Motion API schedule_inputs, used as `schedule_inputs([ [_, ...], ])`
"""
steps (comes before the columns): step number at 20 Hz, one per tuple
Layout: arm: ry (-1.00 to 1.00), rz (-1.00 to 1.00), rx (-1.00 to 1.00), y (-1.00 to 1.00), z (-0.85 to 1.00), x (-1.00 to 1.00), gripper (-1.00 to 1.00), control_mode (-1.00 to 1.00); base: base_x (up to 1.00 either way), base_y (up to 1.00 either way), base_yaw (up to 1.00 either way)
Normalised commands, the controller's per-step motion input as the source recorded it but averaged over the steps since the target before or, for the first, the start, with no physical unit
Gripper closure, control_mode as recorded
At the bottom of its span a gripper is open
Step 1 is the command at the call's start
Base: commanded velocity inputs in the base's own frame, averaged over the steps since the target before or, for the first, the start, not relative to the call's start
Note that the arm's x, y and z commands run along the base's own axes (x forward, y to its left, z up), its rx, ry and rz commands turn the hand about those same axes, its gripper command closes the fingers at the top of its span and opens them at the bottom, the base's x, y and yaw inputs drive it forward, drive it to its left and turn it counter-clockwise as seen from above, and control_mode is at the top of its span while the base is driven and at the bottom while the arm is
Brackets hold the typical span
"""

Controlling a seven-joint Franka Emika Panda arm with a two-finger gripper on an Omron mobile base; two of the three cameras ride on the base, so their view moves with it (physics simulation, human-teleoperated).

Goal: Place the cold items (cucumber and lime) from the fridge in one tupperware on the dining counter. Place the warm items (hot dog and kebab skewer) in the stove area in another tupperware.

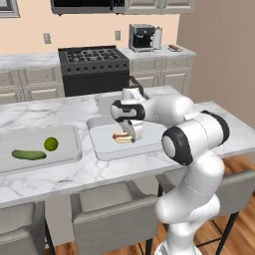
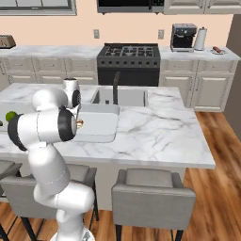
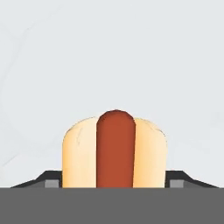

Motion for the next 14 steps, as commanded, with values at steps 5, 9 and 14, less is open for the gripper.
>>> schedule_inputs([
  [5,-0.01,-0.07,0.00,-0.03,0.42,-0.42,-1.00,-1.00,0.00,0.00,0.00],
  [9,-0.12,0.00,0.00,-0.10,0.71,-0.52,-1.00,-1.00,0.00,0.00,0.00],
  [14,-0.06,0.00,0.00,-0.09,0.63,-0.64,-1.00,-1.00,0.00,0.00,0.00],
])
